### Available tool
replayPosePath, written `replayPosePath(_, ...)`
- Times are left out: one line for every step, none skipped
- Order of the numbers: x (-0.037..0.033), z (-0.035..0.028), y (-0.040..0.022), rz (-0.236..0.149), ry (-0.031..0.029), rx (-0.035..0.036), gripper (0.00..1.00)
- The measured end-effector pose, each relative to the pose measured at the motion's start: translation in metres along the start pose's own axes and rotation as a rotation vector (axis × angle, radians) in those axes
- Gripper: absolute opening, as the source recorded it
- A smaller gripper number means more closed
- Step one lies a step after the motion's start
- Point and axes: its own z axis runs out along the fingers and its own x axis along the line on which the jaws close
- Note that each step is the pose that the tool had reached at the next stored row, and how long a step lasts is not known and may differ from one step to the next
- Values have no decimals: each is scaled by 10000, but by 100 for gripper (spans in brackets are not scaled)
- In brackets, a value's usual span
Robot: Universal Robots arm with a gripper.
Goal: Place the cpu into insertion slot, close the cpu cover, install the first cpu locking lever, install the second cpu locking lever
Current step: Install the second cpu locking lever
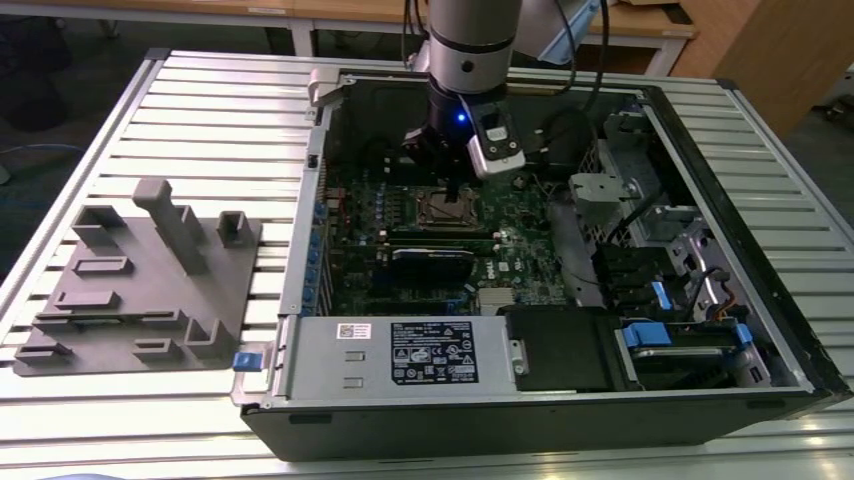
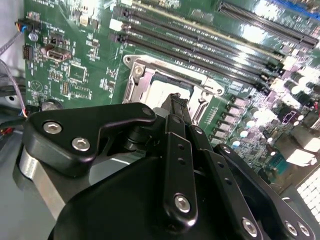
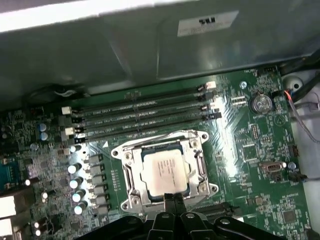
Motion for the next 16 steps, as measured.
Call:
replayPosePath(-2,0,-13,0,0,0,11)
replayPosePath(-3,-1,-25,0,0,0,11)
replayPosePath(-4,-1,-35,0,0,0,11)
replayPosePath(-5,-2,-47,0,0,0,11)
replayPosePath(-6,-2,-57,-1,0,0,11)
replayPosePath(-8,-3,-67,0,0,0,11)
replayPosePath(-9,-3,-77,0,0,0,11)
replayPosePath(-11,-4,-90,0,0,0,11)
replayPosePath(-13,-4,-101,0,0,0,11)
replayPosePath(-14,-5,-112,0,0,0,11)
replayPosePath(-16,-5,-121,0,0,-1,11)
replayPosePath(-17,-6,-131,0,0,0,11)
replayPosePath(-19,-6,-141,-1,0,0,11)
replayPosePath(-21,-6,-149,-1,0,0,11)
replayPosePath(-22,-6,-157,0,0,0,11)
replayPosePath(-23,-7,-163,0,0,0,11)
